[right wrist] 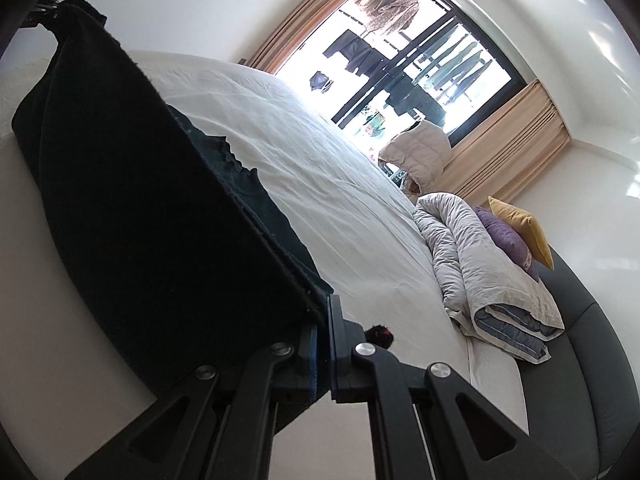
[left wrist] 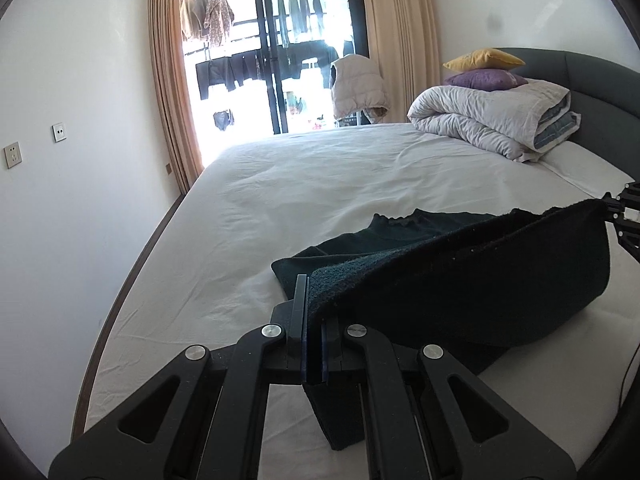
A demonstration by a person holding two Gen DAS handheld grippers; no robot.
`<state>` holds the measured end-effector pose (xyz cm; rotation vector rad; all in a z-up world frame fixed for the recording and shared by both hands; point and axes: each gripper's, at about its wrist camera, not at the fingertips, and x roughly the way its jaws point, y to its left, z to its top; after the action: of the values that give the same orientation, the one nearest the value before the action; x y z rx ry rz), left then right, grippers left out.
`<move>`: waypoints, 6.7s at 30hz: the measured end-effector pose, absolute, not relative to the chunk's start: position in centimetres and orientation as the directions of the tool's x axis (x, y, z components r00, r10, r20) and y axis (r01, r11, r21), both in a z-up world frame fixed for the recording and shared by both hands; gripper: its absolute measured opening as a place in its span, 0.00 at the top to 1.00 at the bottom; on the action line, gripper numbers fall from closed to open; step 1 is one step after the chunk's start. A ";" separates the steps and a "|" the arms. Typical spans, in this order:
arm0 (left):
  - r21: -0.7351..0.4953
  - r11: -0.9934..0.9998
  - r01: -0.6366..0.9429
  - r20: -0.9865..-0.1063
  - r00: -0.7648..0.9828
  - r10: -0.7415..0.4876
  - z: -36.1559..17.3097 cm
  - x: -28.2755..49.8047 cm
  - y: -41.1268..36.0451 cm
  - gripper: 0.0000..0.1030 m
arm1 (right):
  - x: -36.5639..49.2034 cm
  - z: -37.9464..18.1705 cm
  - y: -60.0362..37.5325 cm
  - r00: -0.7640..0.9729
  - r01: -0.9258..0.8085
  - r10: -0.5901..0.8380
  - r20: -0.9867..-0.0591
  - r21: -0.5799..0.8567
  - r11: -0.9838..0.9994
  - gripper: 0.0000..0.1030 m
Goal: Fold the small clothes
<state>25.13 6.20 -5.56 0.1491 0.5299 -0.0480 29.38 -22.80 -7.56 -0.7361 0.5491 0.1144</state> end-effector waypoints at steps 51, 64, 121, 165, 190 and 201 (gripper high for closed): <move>0.096 0.994 0.047 -0.815 0.577 0.052 -19.0 58.8 7.6 0.56 | 57.5 -17.2 -26.5 0.563 -0.198 -0.098 -0.820 -0.250 0.948 0.37; 0.280 0.955 -0.095 -0.721 0.636 0.274 -15.1 57.2 10.4 0.09 | 50.7 -14.8 -28.6 0.622 -0.054 -0.060 -0.781 -0.119 0.991 0.33; 0.223 0.969 -0.107 -0.732 0.639 0.239 -21.3 47.2 5.8 0.14 | 38.2 -17.2 -21.6 0.609 -0.237 0.278 -0.743 0.164 0.958 0.62; -0.191 0.981 -0.030 -0.740 0.661 -0.124 -20.7 44.9 -2.2 0.17 | 36.0 -18.1 -25.8 0.630 -0.061 0.656 -0.416 0.816 0.575 0.60; -0.137 0.991 0.006 -0.679 0.728 -0.098 -16.7 47.1 -1.0 0.29 | 42.5 -16.2 -27.4 0.671 0.005 0.553 -0.494 0.749 0.663 0.63; -0.225 0.974 0.002 -0.742 0.647 -0.173 -22.7 56.6 1.3 0.29 | 50.9 -19.4 -23.3 0.541 -0.011 0.668 -0.512 0.789 0.614 0.84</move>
<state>56.57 1.29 -22.70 -0.2116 0.8626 -0.1003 50.88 -23.34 -19.41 0.8254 0.9223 0.4630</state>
